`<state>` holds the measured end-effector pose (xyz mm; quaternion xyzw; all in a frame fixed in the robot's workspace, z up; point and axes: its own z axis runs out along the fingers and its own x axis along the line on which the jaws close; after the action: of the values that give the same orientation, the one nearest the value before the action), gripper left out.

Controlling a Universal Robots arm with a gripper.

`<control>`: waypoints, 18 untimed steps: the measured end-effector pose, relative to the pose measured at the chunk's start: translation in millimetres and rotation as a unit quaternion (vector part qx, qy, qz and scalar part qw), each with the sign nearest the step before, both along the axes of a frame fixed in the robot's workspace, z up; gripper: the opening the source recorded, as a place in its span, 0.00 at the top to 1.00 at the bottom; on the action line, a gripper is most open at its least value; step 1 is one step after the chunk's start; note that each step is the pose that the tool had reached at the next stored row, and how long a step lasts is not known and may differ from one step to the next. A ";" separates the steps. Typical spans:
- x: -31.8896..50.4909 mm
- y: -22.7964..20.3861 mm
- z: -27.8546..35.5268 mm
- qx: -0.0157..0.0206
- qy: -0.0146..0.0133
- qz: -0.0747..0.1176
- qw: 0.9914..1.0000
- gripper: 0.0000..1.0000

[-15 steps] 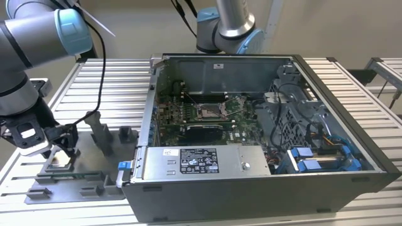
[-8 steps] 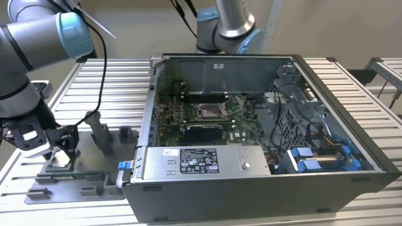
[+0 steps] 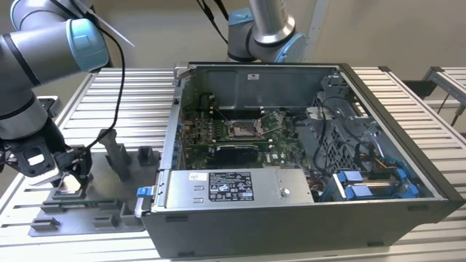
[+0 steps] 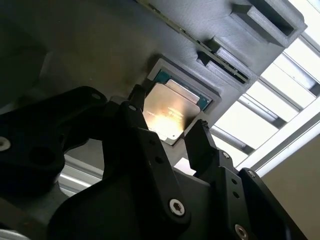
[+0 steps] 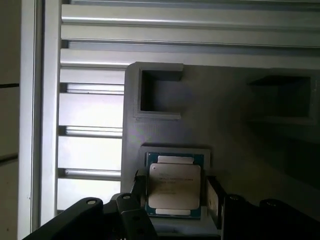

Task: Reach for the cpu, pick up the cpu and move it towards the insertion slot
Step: 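Pick up the cpu and move it towards the insertion slot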

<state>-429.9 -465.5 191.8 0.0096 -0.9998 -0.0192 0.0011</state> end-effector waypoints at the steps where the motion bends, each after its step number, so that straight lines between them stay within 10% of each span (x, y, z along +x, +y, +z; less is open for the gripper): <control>1: -0.2 0.0 -0.9 0.000 0.000 0.000 1.000 0.00; 18: -0.4 0.2 -7.0 0.000 0.000 0.000 1.000 0.00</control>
<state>-430.3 -465.3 184.8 0.0095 -0.9998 -0.0193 0.0012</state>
